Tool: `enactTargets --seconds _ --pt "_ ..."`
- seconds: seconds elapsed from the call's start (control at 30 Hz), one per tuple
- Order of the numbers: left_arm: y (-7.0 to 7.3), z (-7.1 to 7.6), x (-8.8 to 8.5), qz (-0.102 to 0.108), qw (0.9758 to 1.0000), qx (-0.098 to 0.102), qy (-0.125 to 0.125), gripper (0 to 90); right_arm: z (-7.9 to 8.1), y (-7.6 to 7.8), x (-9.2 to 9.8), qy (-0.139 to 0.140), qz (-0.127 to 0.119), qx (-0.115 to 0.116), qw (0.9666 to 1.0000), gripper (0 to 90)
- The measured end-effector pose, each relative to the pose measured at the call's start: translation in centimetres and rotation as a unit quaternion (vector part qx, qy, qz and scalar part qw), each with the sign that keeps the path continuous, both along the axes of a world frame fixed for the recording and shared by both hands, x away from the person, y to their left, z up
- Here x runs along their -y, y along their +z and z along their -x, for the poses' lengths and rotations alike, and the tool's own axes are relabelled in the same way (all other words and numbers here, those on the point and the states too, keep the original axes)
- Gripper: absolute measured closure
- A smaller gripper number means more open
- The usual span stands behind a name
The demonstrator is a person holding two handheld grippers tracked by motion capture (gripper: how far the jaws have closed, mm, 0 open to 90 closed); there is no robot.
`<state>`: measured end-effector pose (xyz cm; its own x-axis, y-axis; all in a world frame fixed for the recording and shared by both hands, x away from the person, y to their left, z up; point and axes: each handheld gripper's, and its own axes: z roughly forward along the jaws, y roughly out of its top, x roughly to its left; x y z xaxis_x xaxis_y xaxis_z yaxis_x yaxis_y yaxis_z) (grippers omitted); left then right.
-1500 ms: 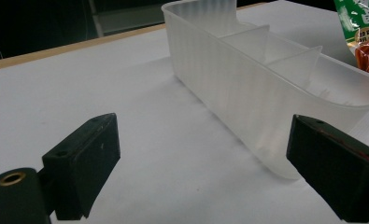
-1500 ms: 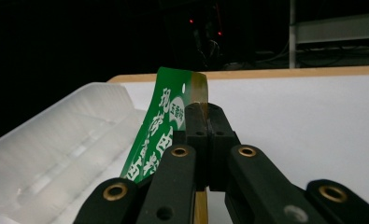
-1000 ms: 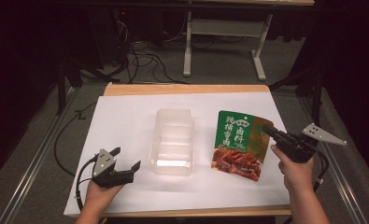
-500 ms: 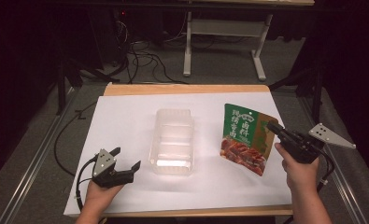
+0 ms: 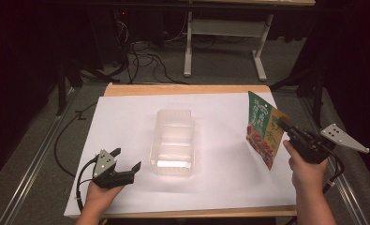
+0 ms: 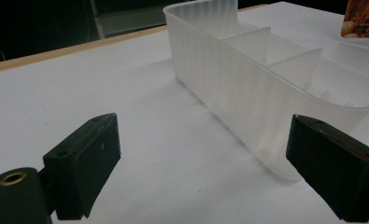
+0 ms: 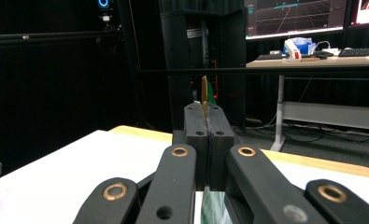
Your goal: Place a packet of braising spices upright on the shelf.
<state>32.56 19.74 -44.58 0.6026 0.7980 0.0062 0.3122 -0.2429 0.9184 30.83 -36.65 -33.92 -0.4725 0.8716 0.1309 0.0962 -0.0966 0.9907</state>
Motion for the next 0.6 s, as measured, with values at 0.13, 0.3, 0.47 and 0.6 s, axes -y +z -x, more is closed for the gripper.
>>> enactTargets --seconds 0.13,0.3,0.47,0.6 --pt "0.0 0.0 0.0 0.000 1.0000 0.001 0.001 10.4 0.1 0.1 0.1 0.002 -0.005 0.002 1.0000 90.0" --pt "0.0 0.0 0.0 0.001 1.0000 0.001 0.001 10.4 0.1 0.2 -0.2 0.007 -0.007 0.007 0.9999 90.0" --pt "0.1 0.0 -0.1 0.003 1.0000 0.003 0.002 10.4 0.2 0.4 -0.9 0.016 -0.003 0.009 0.9998 90.0" --pt "0.1 0.1 -0.1 0.002 1.0000 0.003 0.002 10.4 0.2 0.6 -1.5 0.022 0.003 0.013 0.9997 90.0"
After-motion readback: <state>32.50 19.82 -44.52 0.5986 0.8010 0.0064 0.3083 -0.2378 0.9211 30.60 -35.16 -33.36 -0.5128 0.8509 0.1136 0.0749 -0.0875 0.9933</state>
